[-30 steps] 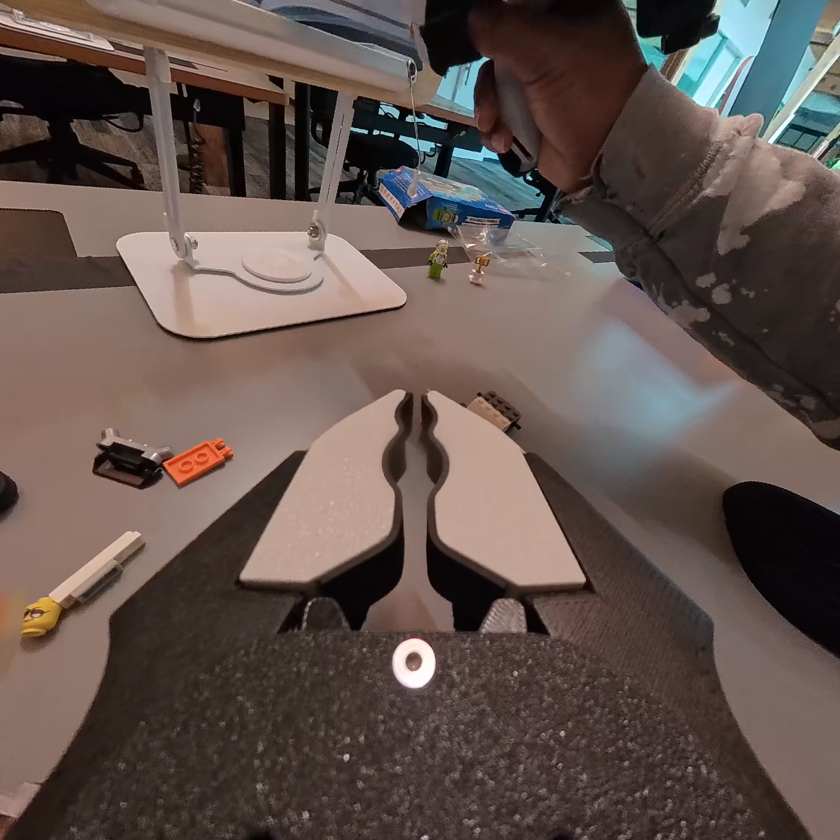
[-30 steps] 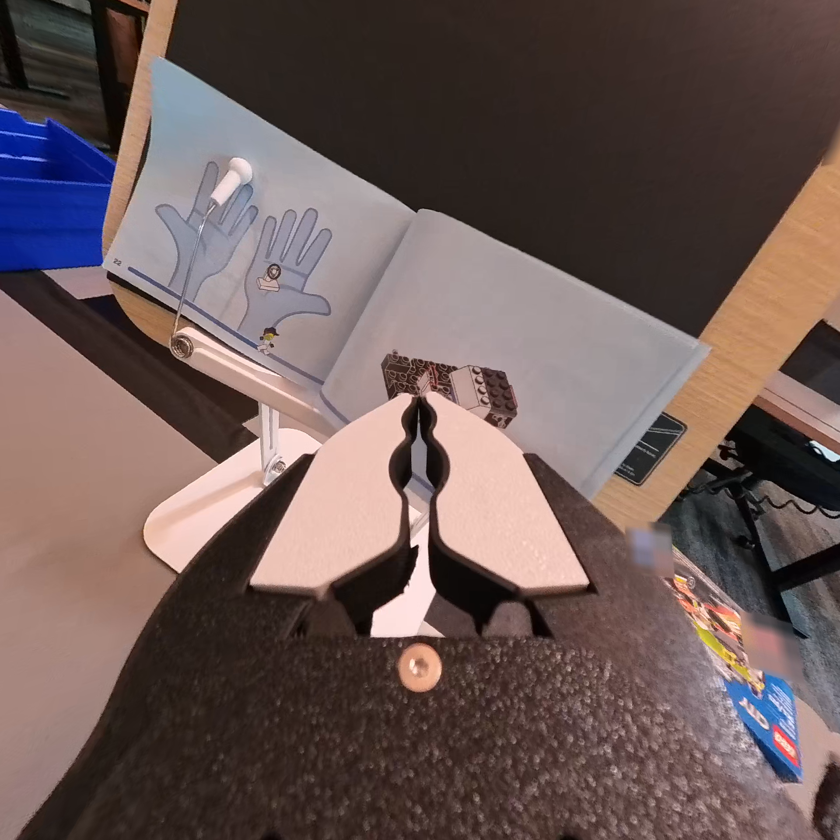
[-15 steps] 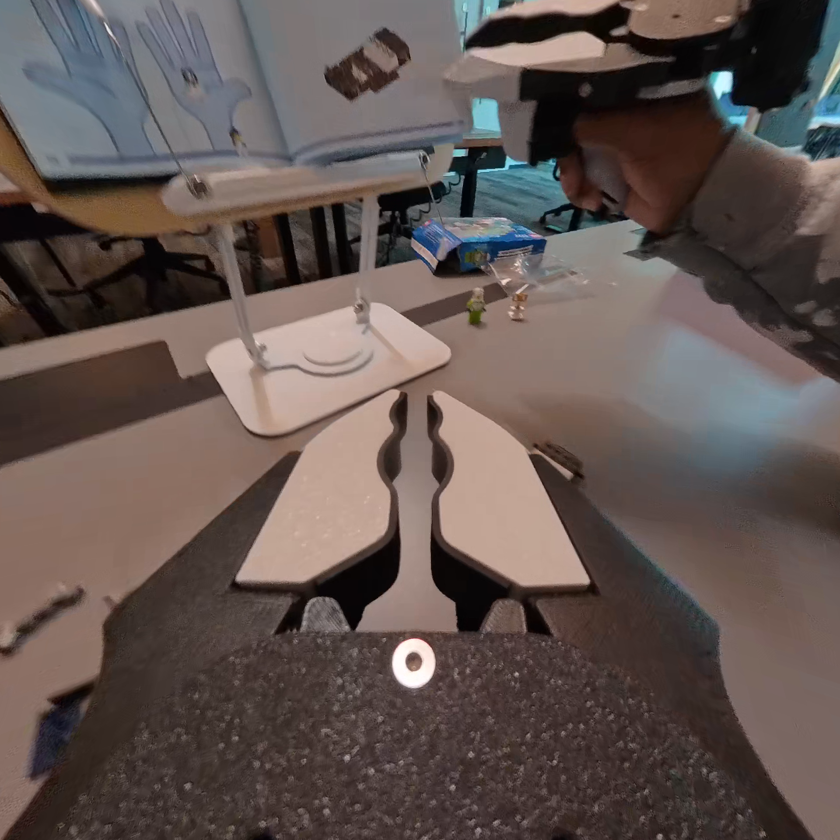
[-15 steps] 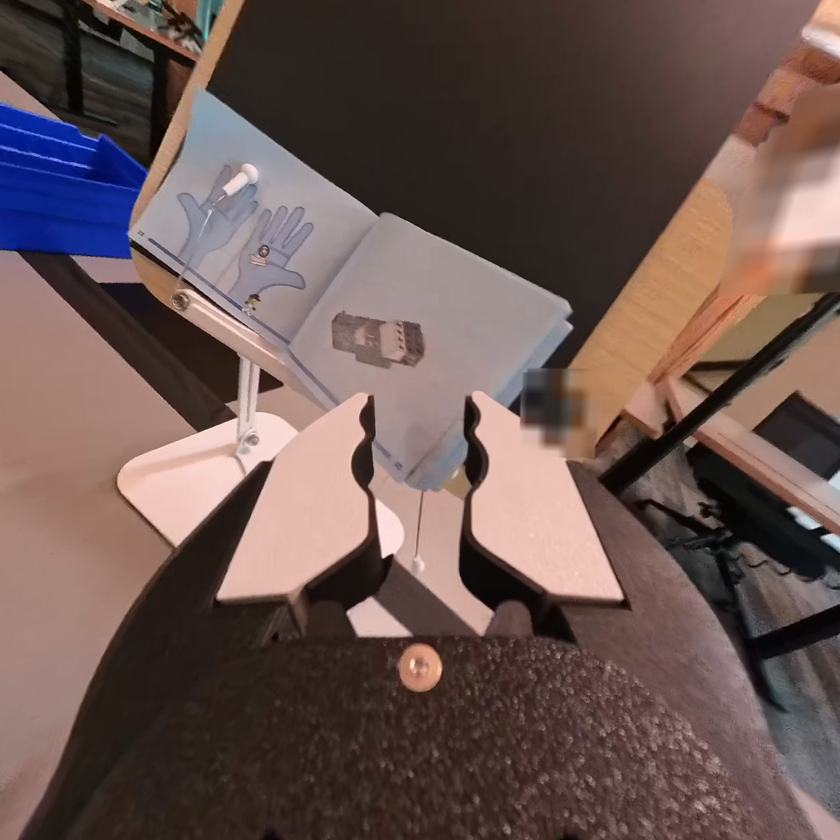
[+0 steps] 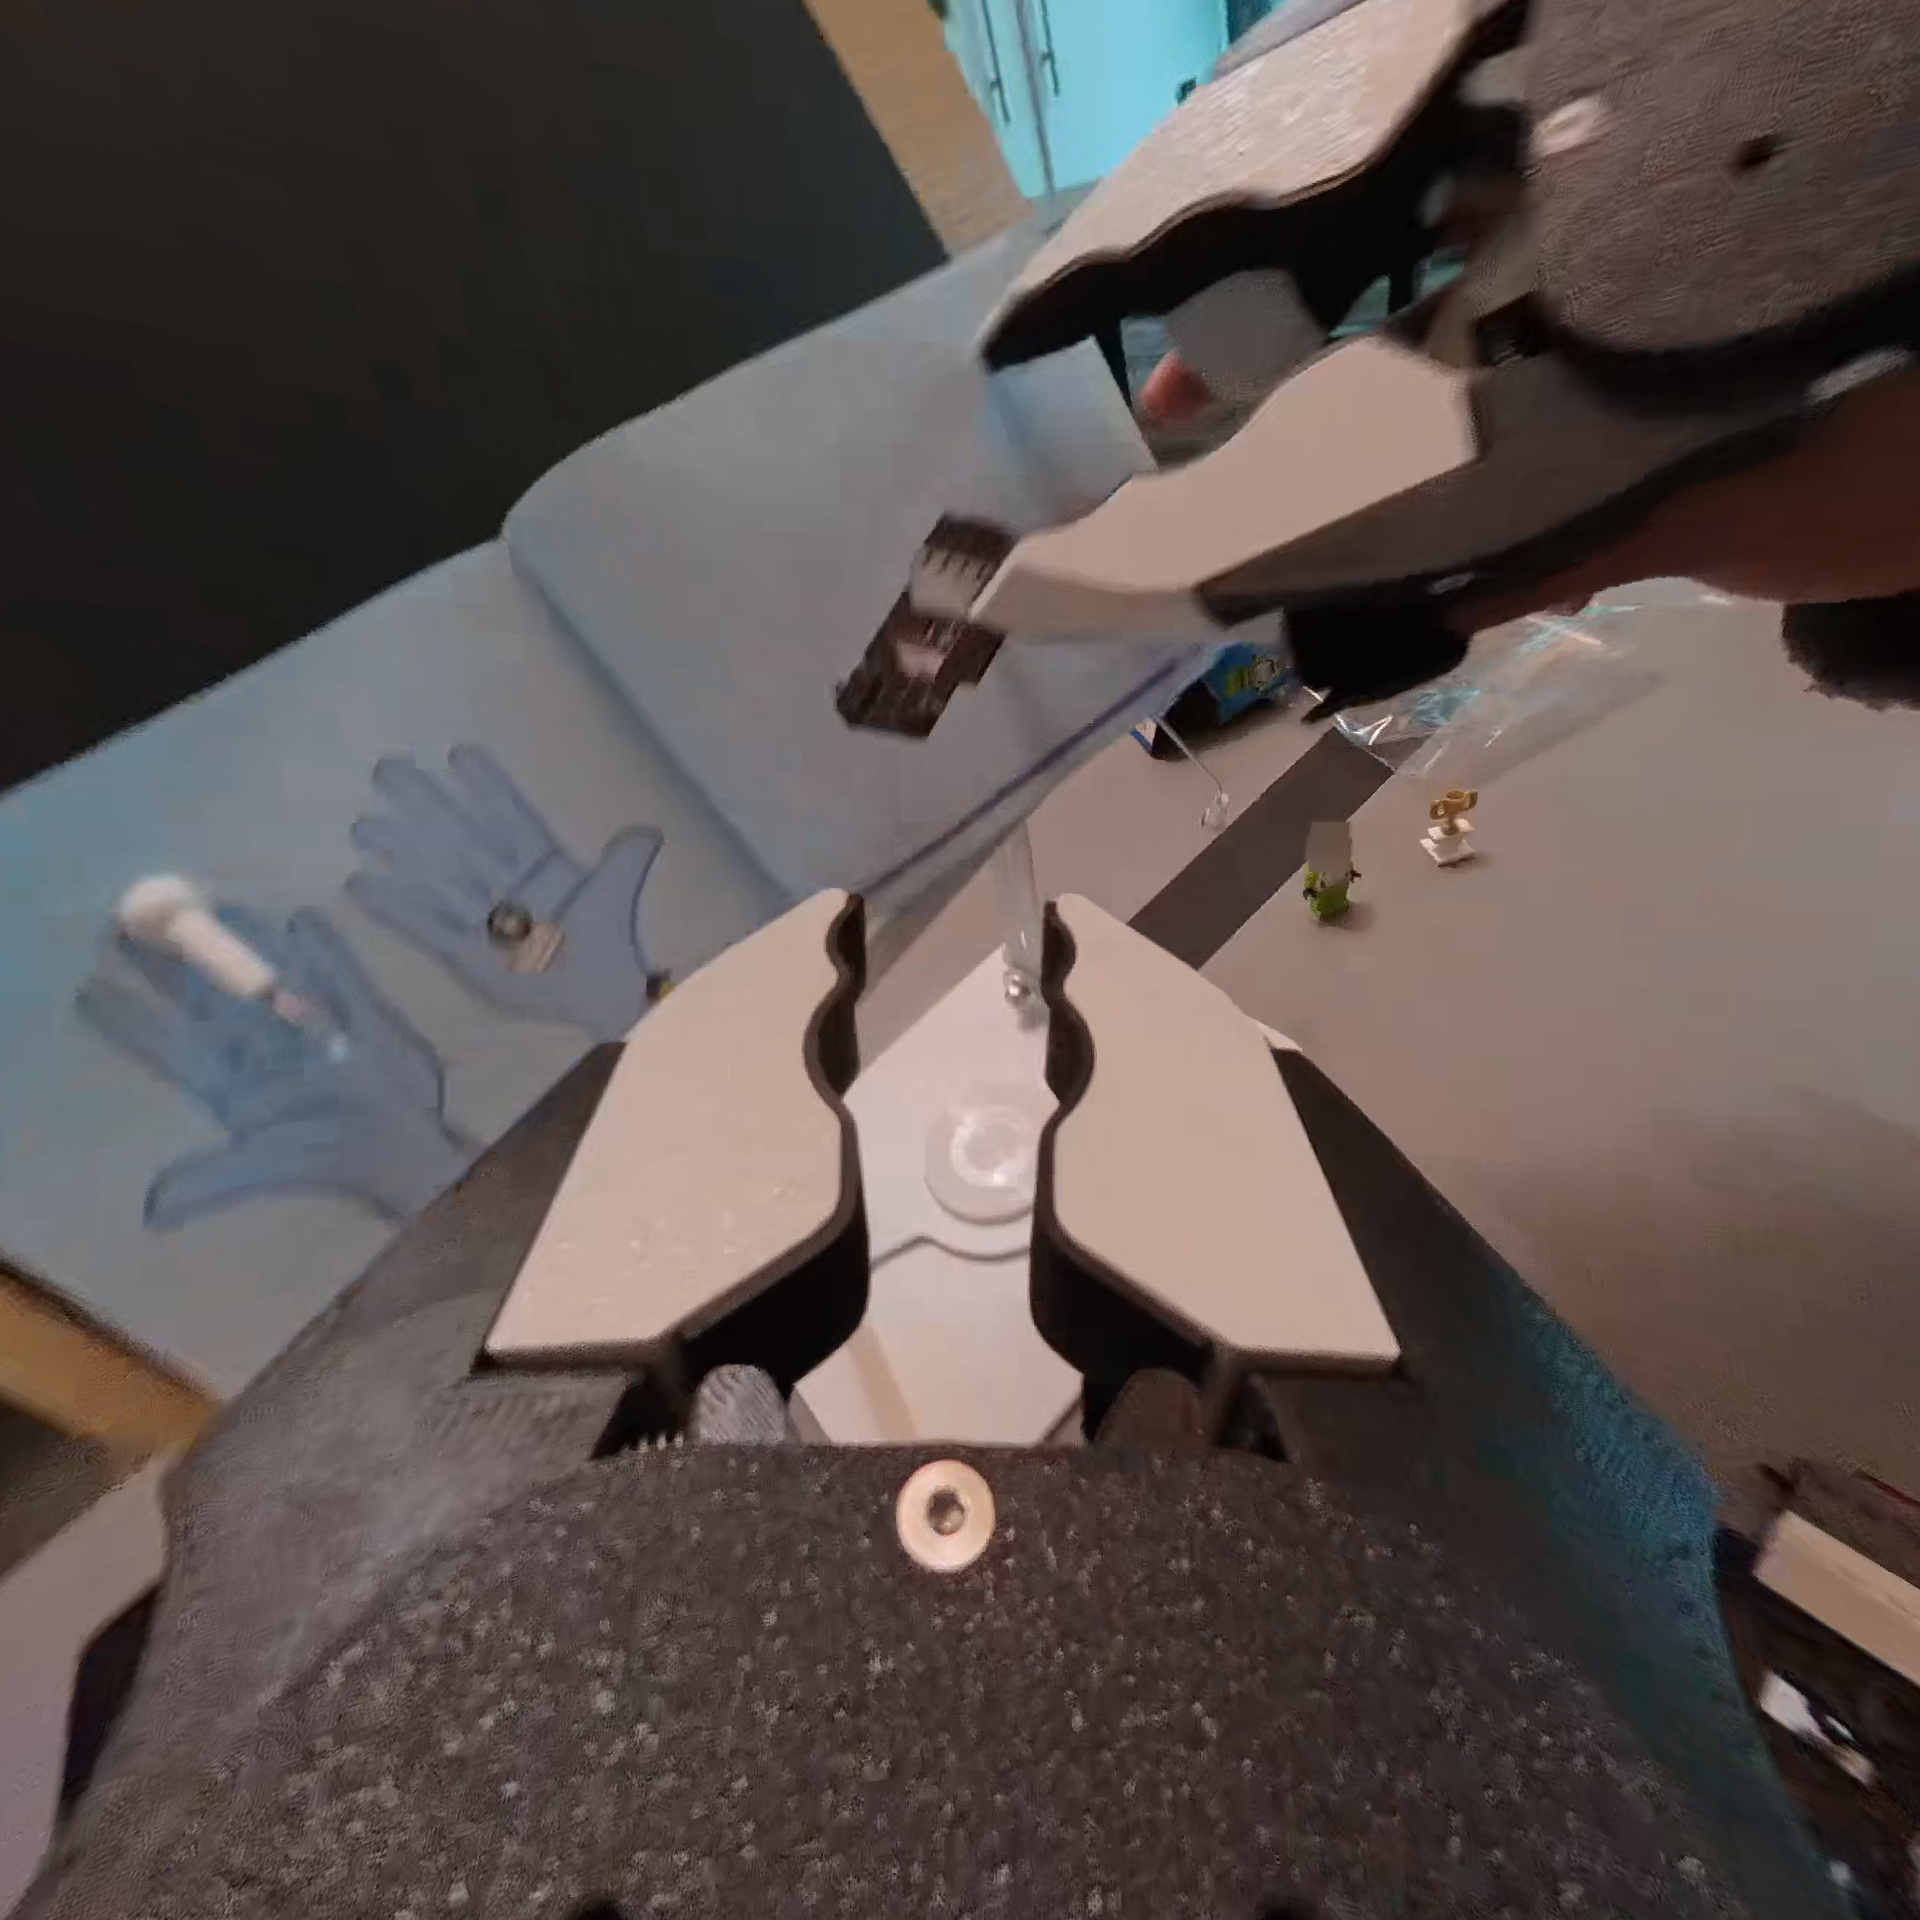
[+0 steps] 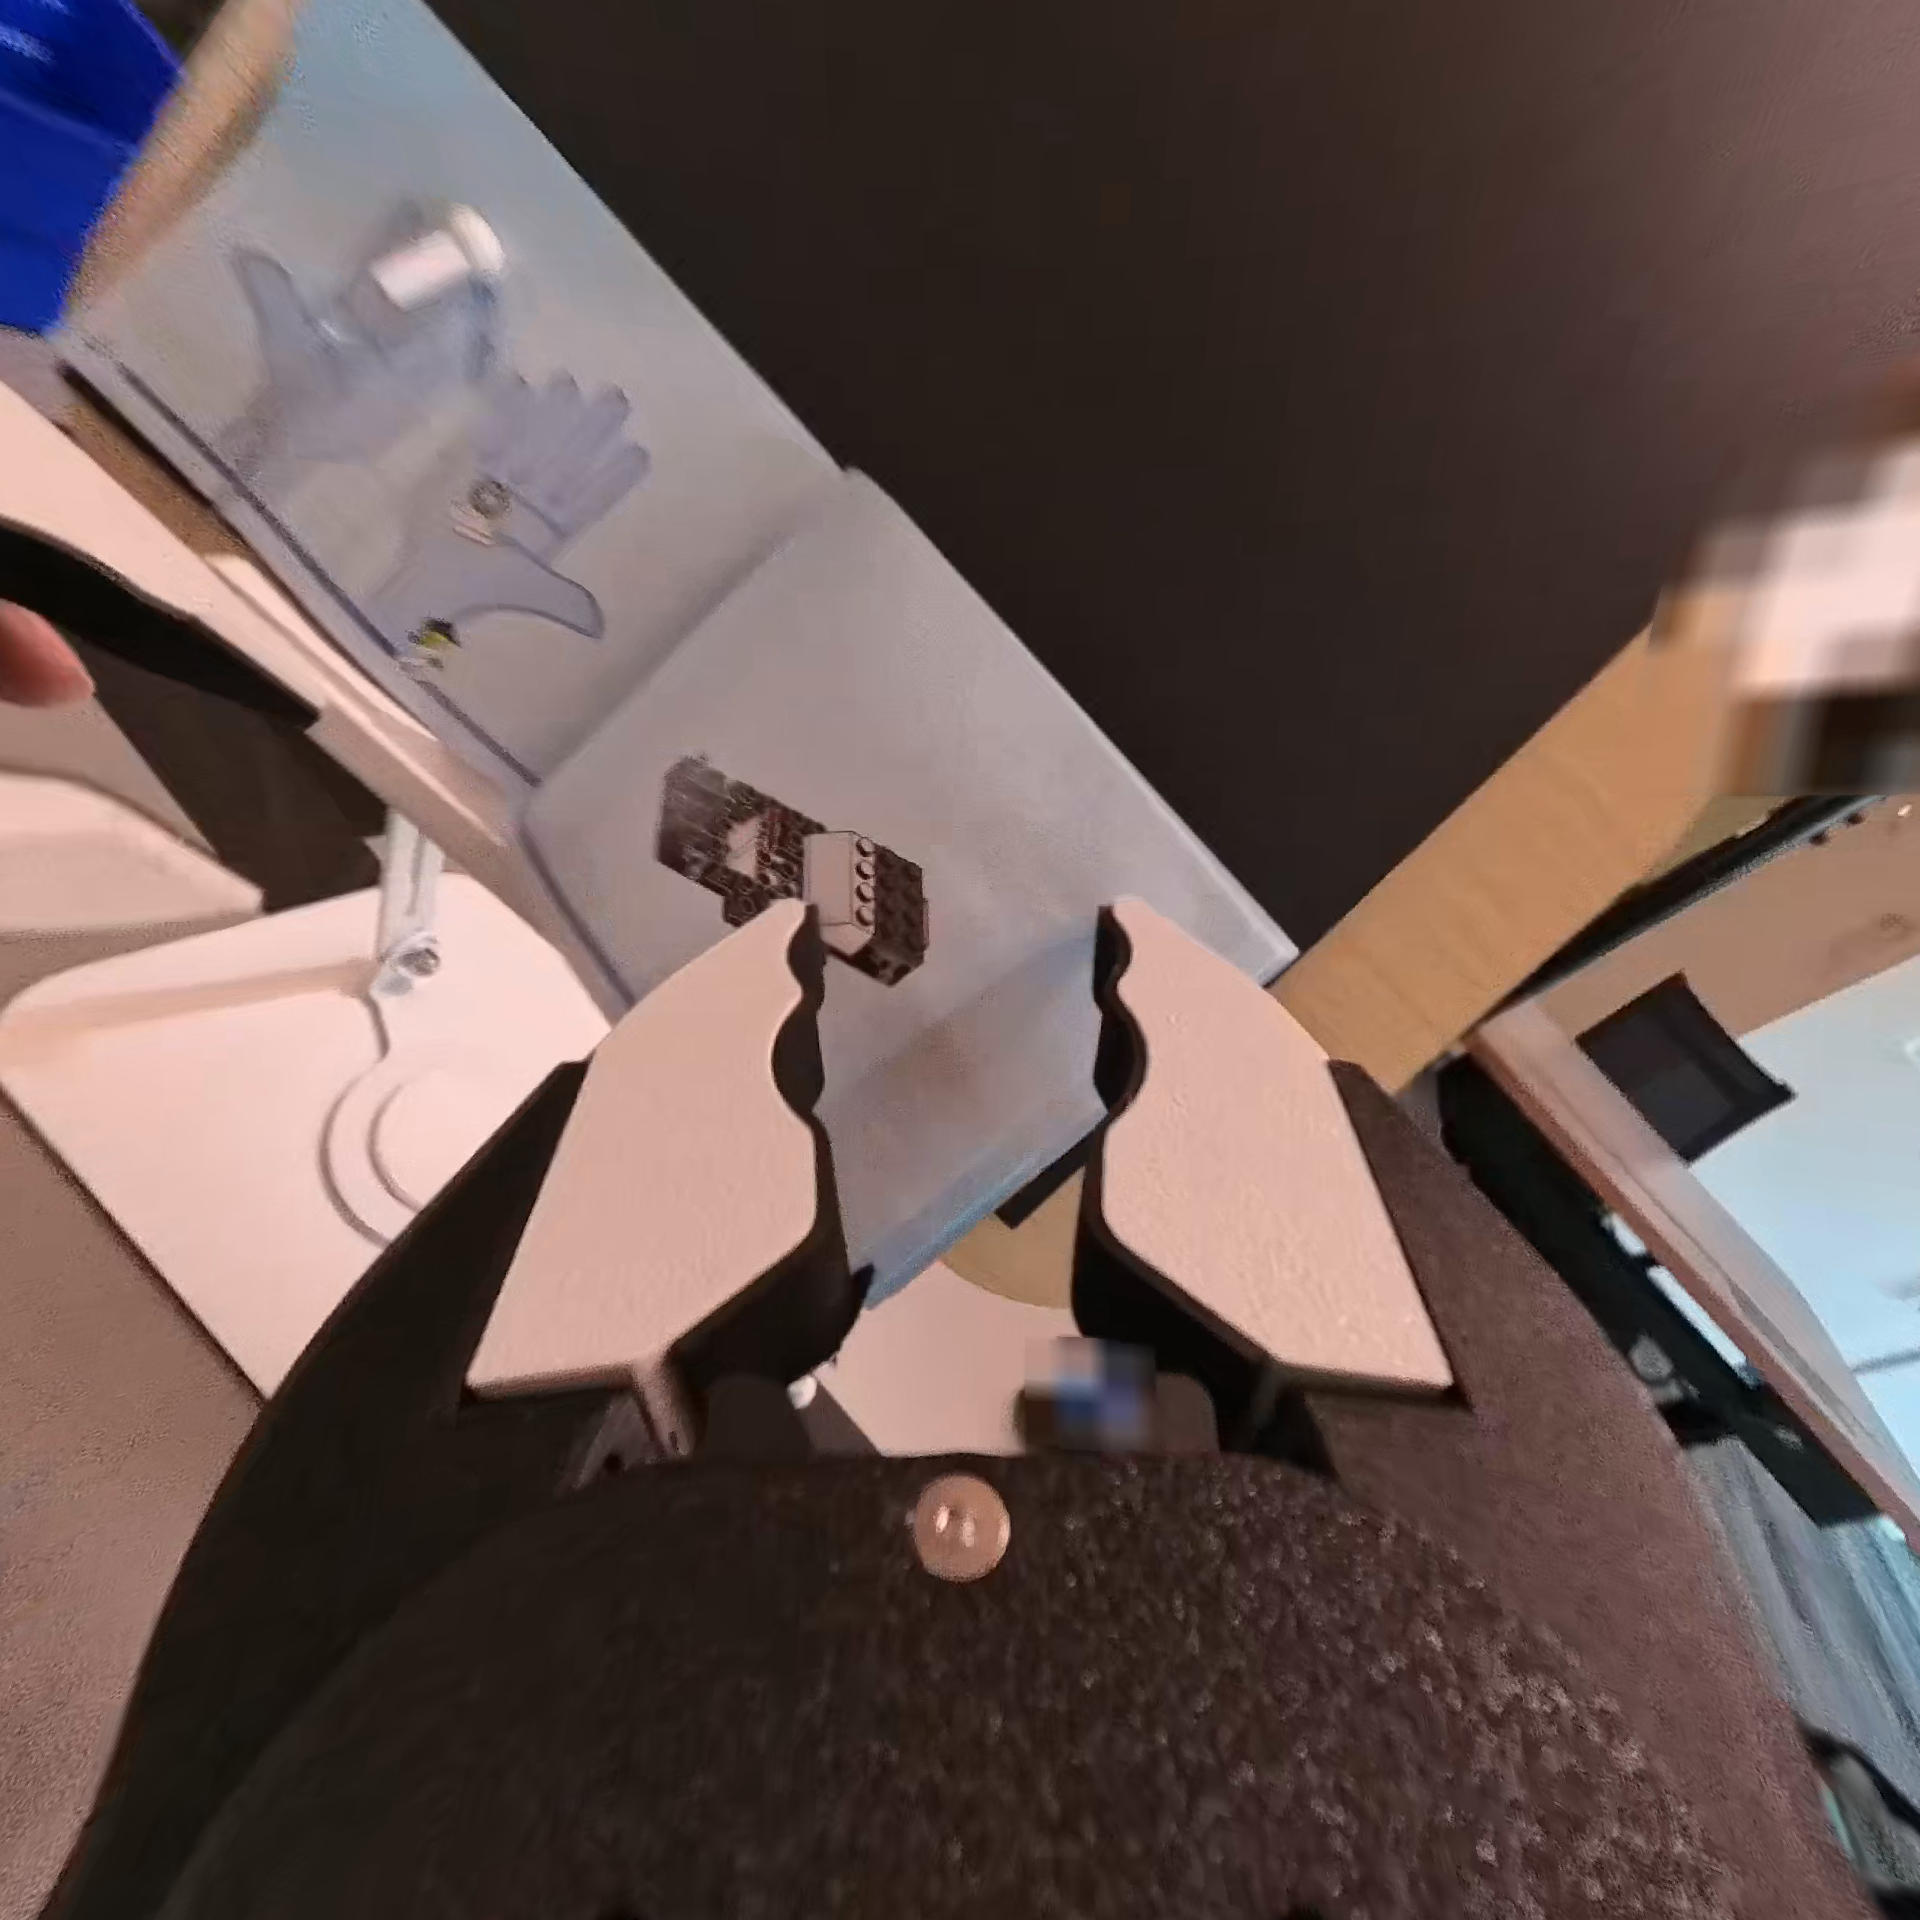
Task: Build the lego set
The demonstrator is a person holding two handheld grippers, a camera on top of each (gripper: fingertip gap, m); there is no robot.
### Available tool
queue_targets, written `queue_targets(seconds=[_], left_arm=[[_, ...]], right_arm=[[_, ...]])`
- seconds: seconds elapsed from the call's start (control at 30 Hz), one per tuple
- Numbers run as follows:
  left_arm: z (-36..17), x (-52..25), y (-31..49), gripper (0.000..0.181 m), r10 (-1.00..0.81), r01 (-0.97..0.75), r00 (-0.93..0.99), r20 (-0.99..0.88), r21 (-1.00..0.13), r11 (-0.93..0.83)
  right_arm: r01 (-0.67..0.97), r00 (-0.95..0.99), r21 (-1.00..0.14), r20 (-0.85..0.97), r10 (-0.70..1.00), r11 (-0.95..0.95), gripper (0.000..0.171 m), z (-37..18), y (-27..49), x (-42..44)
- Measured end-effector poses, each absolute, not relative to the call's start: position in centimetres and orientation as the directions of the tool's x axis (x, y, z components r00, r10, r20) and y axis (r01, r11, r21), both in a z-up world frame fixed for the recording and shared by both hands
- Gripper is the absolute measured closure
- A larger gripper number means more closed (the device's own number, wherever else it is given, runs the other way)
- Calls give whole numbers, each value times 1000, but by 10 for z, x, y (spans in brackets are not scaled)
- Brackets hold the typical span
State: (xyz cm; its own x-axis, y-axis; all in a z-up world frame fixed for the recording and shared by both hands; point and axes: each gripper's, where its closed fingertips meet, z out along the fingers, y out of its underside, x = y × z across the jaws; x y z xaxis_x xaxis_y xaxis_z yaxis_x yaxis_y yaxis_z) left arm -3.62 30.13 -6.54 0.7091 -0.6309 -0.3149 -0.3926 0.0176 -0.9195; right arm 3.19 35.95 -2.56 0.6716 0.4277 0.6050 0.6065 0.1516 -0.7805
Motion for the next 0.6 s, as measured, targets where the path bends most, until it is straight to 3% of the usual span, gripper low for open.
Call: queue_targets(seconds=[0.13, 0.33, 0.6], left_arm=[[-63, -18, 320, 143, -617, -475, 675, -404, -878, 56], [-74, -19, 327, 143, -607, -496, 674, -421, -867, 51], [-81, -32, 327, 145, -603, -489, 684, -410, -872, 38]], right_arm=[[591, 690, -806, 525, 498, 32, 102, -46, 385, 30], [581, 707, -813, 527, 472, 36, 102, -48, 394, 29], [598, 698, -800, 553, 455, 56, 133, -54, 389, 20]])
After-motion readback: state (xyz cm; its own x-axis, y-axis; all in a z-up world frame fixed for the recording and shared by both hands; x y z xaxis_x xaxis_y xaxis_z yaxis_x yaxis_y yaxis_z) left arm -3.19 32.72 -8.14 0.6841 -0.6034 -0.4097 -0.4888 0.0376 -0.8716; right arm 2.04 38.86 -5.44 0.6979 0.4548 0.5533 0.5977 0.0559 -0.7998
